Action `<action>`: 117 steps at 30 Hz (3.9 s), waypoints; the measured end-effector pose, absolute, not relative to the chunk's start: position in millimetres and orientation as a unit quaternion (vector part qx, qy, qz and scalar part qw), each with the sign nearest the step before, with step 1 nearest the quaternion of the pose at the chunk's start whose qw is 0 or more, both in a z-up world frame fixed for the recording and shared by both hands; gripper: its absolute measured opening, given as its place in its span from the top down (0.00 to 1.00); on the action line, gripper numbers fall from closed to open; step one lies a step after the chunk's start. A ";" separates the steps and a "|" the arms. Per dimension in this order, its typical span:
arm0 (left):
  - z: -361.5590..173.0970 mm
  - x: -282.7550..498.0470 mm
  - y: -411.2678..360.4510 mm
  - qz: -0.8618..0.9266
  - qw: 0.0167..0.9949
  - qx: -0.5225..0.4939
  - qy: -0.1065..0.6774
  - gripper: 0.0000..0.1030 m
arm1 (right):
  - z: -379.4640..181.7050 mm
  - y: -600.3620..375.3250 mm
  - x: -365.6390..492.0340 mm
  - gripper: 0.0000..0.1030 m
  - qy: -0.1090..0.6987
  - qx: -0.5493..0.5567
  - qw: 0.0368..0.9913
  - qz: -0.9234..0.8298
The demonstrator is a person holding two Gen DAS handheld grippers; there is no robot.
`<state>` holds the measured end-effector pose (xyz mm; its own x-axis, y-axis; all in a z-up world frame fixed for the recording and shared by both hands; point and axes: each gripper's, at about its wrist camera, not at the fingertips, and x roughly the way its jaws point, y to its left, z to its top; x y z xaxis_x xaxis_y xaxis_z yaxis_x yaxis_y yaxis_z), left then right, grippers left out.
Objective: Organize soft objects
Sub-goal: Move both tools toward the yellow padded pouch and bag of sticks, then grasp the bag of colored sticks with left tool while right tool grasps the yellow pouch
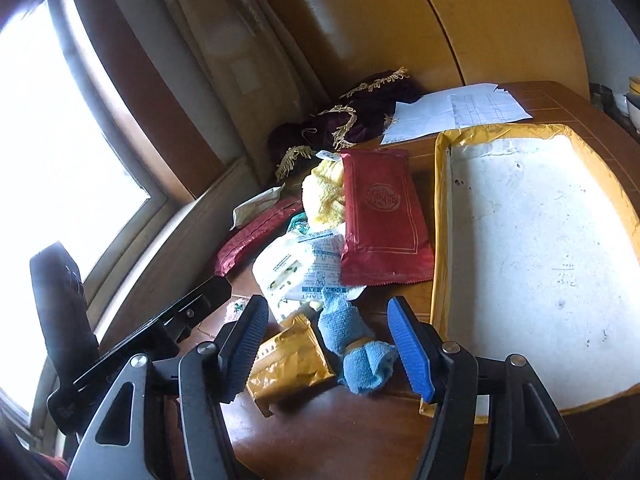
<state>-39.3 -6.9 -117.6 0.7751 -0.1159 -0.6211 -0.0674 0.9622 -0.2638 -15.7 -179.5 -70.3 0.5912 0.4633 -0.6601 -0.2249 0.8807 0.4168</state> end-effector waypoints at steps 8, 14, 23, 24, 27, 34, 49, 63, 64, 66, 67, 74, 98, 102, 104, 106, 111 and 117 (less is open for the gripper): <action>-128.2 -47.7 4.4 -0.028 0.921 -0.143 0.361 0.12 | -74.8 -164.0 -26.8 0.38 0.412 0.122 0.876 0.219; -127.6 -55.1 14.2 -0.033 0.920 -0.149 0.362 0.12 | -73.7 -152.1 -32.7 0.38 0.416 0.098 0.873 0.235; -137.1 -60.0 22.9 -0.016 0.922 -0.130 0.364 0.12 | -94.5 -125.7 -23.0 0.38 0.450 0.072 0.852 0.259; -137.1 -61.3 26.1 -0.011 0.923 -0.130 0.363 0.12 | -97.0 -123.4 -22.7 0.38 0.452 0.068 0.851 0.258; -139.8 -64.3 38.0 -0.001 0.919 -0.140 0.369 0.13 | -100.6 -116.3 -22.2 0.37 0.448 0.047 0.858 0.248; -159.6 -69.4 48.2 0.006 0.903 -0.152 0.401 0.14 | -114.6 -93.4 -22.2 0.32 0.461 0.000 0.853 0.245; -170.5 -67.4 44.3 0.018 0.902 -0.160 0.401 0.82 | -120.6 -83.3 -19.9 0.34 0.455 -0.034 0.862 0.220; -157.8 -76.5 47.4 0.005 0.905 -0.196 0.376 0.94 | -93.5 -95.0 -38.6 0.54 0.405 -0.024 0.880 0.247; -153.9 -79.1 48.3 0.003 0.908 -0.199 0.368 0.94 | -89.4 -97.6 -39.9 0.54 0.398 -0.018 0.883 0.250; -144.1 -84.1 50.0 -0.004 0.915 -0.204 0.348 0.95 | -79.6 -102.6 -44.1 0.54 0.382 -0.005 0.888 0.258; -138.1 -86.6 50.7 -0.008 0.919 -0.206 0.336 0.95 | -73.7 -105.1 -46.9 0.54 0.371 -0.002 0.891 0.260; -93.4 -71.9 31.6 -0.067 0.931 -0.224 0.282 0.95 | -45.2 -137.7 -47.1 0.54 0.336 0.047 0.911 0.236; -119.5 48.6 -157.0 -0.279 0.828 -0.211 0.438 0.94 | -90.5 -311.9 -9.6 0.53 0.404 0.117 0.907 -0.035; -128.1 48.1 -168.8 -0.276 0.824 -0.194 0.455 0.94 | -96.8 -312.6 -6.0 0.53 0.421 0.092 0.900 -0.066; -132.7 47.2 -172.2 -0.278 0.821 -0.192 0.459 0.94 | -99.4 -313.4 -6.5 0.53 0.427 0.093 0.897 -0.069; -138.2 45.2 -175.7 -0.281 0.818 -0.186 0.466 0.94 | -100.4 -313.8 -8.0 0.52 0.428 0.093 0.896 -0.069; -141.7 45.3 -184.2 -0.280 0.825 -0.160 0.464 0.94 | -100.7 -317.4 -12.3 0.49 0.419 0.101 0.900 -0.064; -141.1 41.9 -182.4 -0.289 0.827 -0.151 0.458 0.92 | -98.6 -325.0 -15.1 0.48 0.408 0.143 0.900 -0.058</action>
<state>41.9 -182.4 -141.1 0.4131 -0.6153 -0.6713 0.3391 0.7881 -0.5137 -15.1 -325.0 -98.6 0.6608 0.0131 -0.7504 0.2207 0.9523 0.2109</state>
